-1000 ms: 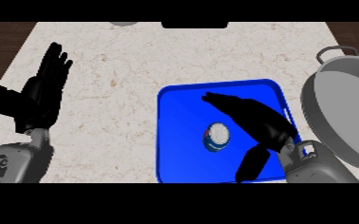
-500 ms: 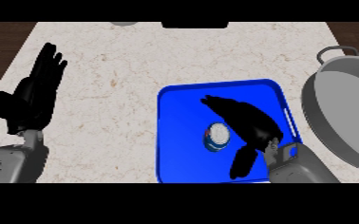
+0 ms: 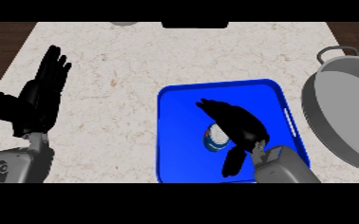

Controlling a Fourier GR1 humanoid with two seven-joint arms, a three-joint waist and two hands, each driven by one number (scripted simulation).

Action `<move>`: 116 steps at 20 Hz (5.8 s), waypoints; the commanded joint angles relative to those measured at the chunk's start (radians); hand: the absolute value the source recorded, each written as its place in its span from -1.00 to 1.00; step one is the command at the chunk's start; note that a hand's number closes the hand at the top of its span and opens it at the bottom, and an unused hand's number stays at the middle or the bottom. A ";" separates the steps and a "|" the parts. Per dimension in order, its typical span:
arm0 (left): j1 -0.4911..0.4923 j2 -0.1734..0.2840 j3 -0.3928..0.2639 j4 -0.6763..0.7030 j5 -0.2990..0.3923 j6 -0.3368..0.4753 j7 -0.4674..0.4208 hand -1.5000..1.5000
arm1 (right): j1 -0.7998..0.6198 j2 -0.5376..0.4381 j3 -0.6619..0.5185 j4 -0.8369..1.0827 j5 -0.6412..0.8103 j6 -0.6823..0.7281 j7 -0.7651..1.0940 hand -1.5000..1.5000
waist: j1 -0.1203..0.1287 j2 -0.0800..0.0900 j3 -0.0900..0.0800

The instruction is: Pick the can from the tray and place it in the pot

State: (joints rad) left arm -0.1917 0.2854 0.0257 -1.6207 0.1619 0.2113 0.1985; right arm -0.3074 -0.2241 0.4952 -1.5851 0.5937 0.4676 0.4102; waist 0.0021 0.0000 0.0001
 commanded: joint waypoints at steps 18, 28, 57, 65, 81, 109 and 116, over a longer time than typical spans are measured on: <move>-0.051 -0.018 0.093 0.020 -0.047 -0.070 0.051 0.00 | 0.037 0.064 0.001 0.144 0.255 -0.037 -0.291 1.00 | -0.003 0.000 0.000; 0.008 -0.063 0.069 -0.055 -0.055 -0.050 0.058 0.00 | 0.463 0.073 0.120 -0.259 0.379 -0.143 0.011 1.00 | -0.022 -0.006 -0.001; 0.024 -0.071 0.077 -0.030 -0.066 -0.089 0.021 0.00 | 0.380 0.080 -0.511 -0.814 0.261 -0.398 0.133 1.00 | 0.001 -0.001 0.001; -0.013 -0.063 0.072 -0.043 -0.092 -0.074 0.064 0.00 | 0.326 -0.018 -0.886 -0.533 -0.038 -0.424 -0.049 1.00 | -0.005 -0.001 0.001; -0.019 -0.083 0.083 -0.066 -0.081 -0.067 0.091 0.00 | 0.097 -0.286 -0.990 0.326 0.225 -0.733 -0.479 1.00 | 0.008 0.002 0.001; -0.013 -0.064 0.126 -0.006 -0.072 -0.116 0.027 0.00 | -0.138 -0.510 -1.351 1.073 -0.424 -0.252 -0.930 -1.00 | 0.004 0.003 0.001; 0.030 -0.122 0.091 -0.016 -0.112 -0.079 -0.025 0.00 | 0.019 -0.661 -1.397 1.192 -0.483 -0.065 -1.071 -1.00 | 0.000 0.003 0.002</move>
State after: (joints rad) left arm -0.1967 0.1807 0.1155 -1.6418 0.0579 0.1274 0.2217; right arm -0.3721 -0.8215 -0.8721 -0.4544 0.1450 0.3133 -0.5733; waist 0.0037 0.0028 0.0015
